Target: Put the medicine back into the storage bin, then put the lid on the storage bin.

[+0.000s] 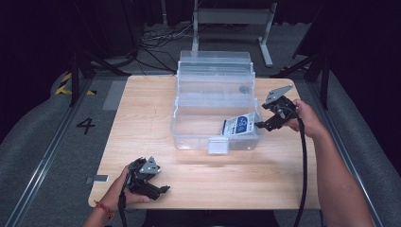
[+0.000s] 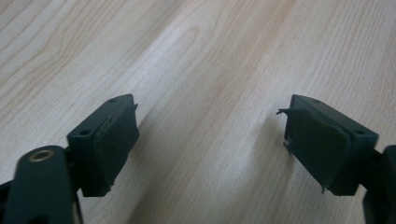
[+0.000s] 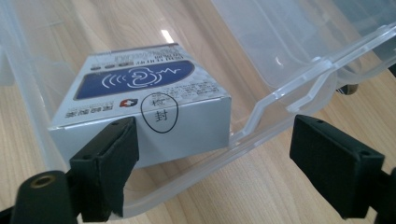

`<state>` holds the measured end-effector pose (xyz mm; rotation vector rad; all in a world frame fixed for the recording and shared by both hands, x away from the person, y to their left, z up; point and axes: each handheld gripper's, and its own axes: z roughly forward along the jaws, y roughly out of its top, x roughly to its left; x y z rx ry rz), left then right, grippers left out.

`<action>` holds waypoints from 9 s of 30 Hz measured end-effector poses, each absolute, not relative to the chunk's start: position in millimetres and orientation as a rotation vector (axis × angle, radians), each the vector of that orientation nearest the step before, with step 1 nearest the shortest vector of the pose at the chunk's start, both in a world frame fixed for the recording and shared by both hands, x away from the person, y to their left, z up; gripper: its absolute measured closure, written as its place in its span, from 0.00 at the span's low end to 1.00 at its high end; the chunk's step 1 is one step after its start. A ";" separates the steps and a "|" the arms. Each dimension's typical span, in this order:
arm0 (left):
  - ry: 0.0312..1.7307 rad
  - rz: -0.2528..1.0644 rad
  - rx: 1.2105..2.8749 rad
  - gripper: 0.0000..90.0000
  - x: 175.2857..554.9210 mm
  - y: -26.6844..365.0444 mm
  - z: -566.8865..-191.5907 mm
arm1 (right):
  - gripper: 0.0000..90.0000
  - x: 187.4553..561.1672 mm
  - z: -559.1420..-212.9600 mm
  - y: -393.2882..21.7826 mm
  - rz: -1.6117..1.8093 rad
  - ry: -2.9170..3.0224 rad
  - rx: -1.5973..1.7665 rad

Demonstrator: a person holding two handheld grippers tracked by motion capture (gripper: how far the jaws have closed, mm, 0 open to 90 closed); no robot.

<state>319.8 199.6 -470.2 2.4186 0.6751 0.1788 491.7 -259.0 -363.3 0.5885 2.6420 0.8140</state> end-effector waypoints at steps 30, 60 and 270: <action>0.550 0.383 2.208 0.30 370.0 157.7 -373.9 | 0.21 512.3 -333.9 -251.1 1.005 2.513 0.925; 0.500 0.240 2.340 0.42 412.6 133.0 -384.7 | 0.40 564.1 -291.8 -196.5 0.869 2.502 0.607; 0.421 0.233 2.317 0.77 391.5 130.0 -414.3 | 0.96 443.9 -303.3 -198.4 0.949 2.581 0.097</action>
